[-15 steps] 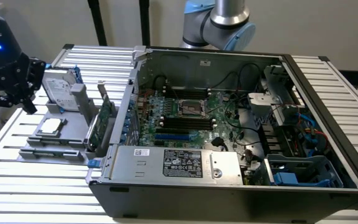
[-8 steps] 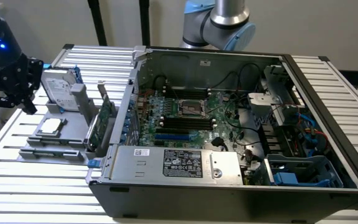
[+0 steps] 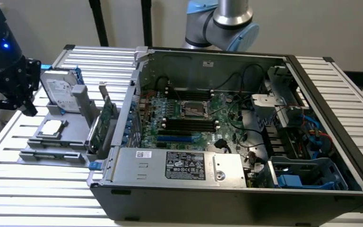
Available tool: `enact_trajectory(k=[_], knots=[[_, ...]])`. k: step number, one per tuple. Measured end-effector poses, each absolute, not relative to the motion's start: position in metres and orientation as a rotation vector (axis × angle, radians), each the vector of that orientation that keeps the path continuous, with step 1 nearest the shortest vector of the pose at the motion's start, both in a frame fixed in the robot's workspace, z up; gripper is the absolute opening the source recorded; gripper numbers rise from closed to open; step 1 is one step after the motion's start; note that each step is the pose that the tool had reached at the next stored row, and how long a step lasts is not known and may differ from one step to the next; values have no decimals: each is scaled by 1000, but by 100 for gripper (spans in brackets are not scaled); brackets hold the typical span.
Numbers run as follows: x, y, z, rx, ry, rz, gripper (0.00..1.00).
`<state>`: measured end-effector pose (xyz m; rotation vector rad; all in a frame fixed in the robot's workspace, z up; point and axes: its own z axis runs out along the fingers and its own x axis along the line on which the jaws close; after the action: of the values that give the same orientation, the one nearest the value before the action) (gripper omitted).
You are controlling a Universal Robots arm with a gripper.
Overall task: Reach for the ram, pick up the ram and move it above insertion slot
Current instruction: 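Pick up the ram and move it above insertion slot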
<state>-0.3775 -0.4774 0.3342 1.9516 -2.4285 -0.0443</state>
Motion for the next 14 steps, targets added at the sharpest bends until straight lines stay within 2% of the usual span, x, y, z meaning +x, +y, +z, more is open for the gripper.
enact_trajectory(k=[4,5,6,7,14], knots=[[-377,-477,334,1953,-2427,-44,18],[-377,-477,334,1954,-2427,-44,24],[-377,-477,334,1954,-2426,-44,24],[-377,-477,333,1955,-2426,-44,31],[-377,-477,321,1973,-2411,-44,31]])
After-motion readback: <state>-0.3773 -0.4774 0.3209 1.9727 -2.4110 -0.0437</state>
